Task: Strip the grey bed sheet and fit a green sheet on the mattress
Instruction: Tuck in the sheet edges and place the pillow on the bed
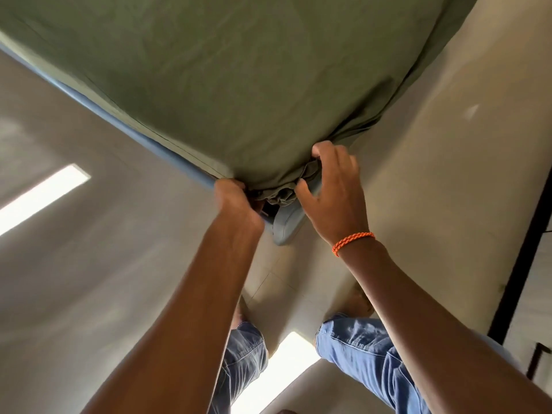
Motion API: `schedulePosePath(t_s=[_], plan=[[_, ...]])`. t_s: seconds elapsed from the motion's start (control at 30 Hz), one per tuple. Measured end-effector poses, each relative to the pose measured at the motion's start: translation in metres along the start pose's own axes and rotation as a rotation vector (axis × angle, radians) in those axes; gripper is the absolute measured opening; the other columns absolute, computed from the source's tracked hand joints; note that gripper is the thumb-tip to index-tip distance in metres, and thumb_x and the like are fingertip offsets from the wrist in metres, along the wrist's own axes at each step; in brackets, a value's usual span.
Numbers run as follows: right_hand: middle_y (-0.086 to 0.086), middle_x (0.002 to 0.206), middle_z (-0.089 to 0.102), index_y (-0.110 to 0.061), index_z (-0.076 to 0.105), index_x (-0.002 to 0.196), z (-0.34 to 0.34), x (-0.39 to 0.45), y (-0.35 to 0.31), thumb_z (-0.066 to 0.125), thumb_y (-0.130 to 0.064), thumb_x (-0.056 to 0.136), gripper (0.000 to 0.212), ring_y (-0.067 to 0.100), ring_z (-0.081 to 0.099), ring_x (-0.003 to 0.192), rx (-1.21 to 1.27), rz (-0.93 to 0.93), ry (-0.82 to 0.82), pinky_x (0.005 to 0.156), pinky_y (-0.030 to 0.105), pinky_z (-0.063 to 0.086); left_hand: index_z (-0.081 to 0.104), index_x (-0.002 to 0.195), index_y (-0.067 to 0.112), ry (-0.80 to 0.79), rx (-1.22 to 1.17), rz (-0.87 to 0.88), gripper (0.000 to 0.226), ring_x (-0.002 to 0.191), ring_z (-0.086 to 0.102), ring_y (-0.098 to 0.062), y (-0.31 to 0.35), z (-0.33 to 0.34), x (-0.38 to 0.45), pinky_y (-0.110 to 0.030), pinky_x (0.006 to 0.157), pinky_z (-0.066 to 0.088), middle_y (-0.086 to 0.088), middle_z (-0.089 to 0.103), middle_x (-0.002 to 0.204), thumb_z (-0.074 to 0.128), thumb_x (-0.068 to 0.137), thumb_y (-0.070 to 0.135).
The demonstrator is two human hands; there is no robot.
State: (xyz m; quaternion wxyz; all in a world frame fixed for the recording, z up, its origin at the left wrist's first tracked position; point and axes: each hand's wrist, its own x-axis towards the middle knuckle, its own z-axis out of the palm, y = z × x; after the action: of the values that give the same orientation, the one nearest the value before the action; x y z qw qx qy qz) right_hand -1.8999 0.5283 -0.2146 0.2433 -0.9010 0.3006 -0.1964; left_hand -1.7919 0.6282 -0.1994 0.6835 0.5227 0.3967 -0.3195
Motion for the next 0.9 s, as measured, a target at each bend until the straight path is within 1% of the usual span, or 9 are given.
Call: schedulePosePath(t_s=[0.07, 0.17, 0.27, 0.4, 0.5, 0.63, 0.7, 0.77, 0.9], plan=[[0.004, 0.113, 0.057, -0.016, 0.063, 0.108, -0.003, -0.001, 0.005, 0.069, -0.018, 0.087, 0.021, 0.025, 0.048, 0.100, 0.001, -0.061, 0.018, 0.083, 0.030, 0.043, 0.035, 0.064, 0.018, 0.027, -0.029, -0.023, 0.019, 0.087, 0.051, -0.024, 0.008, 0.001, 0.008, -0.036, 0.091, 0.057, -0.004, 0.053, 0.091, 0.038, 0.070, 0.001], [0.007, 0.104, 0.061, -0.013, 0.070, 0.094, -0.002, -0.002, 0.013, 0.067, -0.011, 0.093, 0.004, 0.028, 0.055, 0.094, -0.034, -0.171, 0.053, 0.078, 0.038, 0.049, 0.037, 0.066, 0.019, 0.085, 0.054, 0.054, 0.024, 0.081, 0.049, -0.019, 0.013, 0.003, 0.010, -0.033, 0.082, 0.051, -0.001, 0.050, 0.077, 0.039, 0.086, 0.006], [0.006, 0.098, 0.064, -0.010, 0.071, 0.092, -0.004, -0.003, 0.012, 0.063, -0.007, 0.097, 0.010, 0.030, 0.058, 0.088, -0.116, -0.281, 0.026, 0.070, 0.044, 0.052, 0.041, 0.064, 0.019, 0.048, 0.088, 0.154, 0.024, 0.073, 0.048, -0.019, 0.017, 0.000, 0.008, -0.033, 0.074, 0.050, 0.000, 0.046, 0.067, 0.041, 0.080, 0.001], [0.005, 0.093, 0.064, -0.012, 0.068, 0.088, -0.008, -0.005, -0.003, 0.059, -0.014, 0.098, 0.014, 0.028, 0.059, 0.087, -0.215, -0.311, 0.008, 0.073, 0.043, 0.050, 0.043, 0.065, 0.018, -0.019, 0.076, 0.221, 0.015, 0.066, 0.052, -0.023, 0.023, -0.007, 0.008, -0.030, 0.060, 0.052, -0.002, 0.051, 0.068, 0.047, 0.076, 0.008], [0.007, 0.093, 0.065, -0.013, 0.069, 0.091, -0.009, -0.007, -0.006, 0.058, -0.017, 0.097, 0.014, 0.028, 0.061, 0.090, -0.242, -0.339, -0.026, 0.081, 0.039, 0.050, 0.043, 0.067, 0.019, -0.042, 0.028, 0.256, 0.015, 0.058, 0.048, -0.019, 0.026, -0.005, 0.006, -0.025, 0.053, 0.050, 0.002, 0.050, 0.060, 0.049, 0.079, 0.013], [0.010, 0.104, 0.071, -0.013, 0.072, 0.104, 0.012, -0.008, -0.002, 0.054, -0.031, 0.096, 0.027, 0.031, 0.060, 0.110, -0.374, -0.329, -0.152, 0.113, 0.044, 0.039, 0.038, 0.067, 0.019, -0.090, -0.006, 0.347, 0.017, 0.048, 0.043, -0.016, 0.028, -0.002, 0.005, -0.022, 0.049, 0.045, 0.004, 0.044, 0.056, 0.047, 0.078, 0.010], [0.010, 0.091, 0.071, -0.016, 0.073, 0.093, 0.021, 0.000, -0.004, 0.045, -0.037, 0.098, 0.035, 0.031, 0.060, 0.105, -0.455, -0.260, -0.212, 0.118, 0.048, 0.033, 0.036, 0.065, 0.019, -0.097, -0.005, 0.372, 0.019, 0.048, 0.042, -0.017, 0.027, -0.002, 0.007, -0.023, 0.049, 0.045, 0.004, 0.041, 0.057, 0.045, 0.076, 0.007], [0.011, 0.075, 0.068, -0.016, 0.073, 0.077, 0.024, 0.010, -0.010, 0.046, -0.039, 0.095, 0.040, 0.032, 0.060, 0.096, -0.523, -0.207, -0.257, 0.117, 0.052, 0.034, 0.036, 0.064, 0.018, -0.095, 0.008, 0.388, 0.021, 0.052, 0.042, -0.018, 0.025, -0.001, 0.006, -0.026, 0.050, 0.047, 0.005, 0.041, 0.054, 0.044, 0.076, 0.004], [0.012, 0.057, 0.062, -0.012, 0.071, 0.057, 0.021, 0.016, -0.018, 0.072, -0.030, 0.074, 0.026, 0.035, 0.063, 0.081, -0.532, -0.148, -0.284, 0.108, 0.058, 0.043, 0.033, 0.067, 0.021, -0.073, 0.002, 0.388, 0.023, 0.059, 0.038, -0.018, 0.013, 0.001, 0.003, -0.026, 0.052, 0.040, 0.006, 0.038, 0.058, 0.043, 0.078, 0.004]])
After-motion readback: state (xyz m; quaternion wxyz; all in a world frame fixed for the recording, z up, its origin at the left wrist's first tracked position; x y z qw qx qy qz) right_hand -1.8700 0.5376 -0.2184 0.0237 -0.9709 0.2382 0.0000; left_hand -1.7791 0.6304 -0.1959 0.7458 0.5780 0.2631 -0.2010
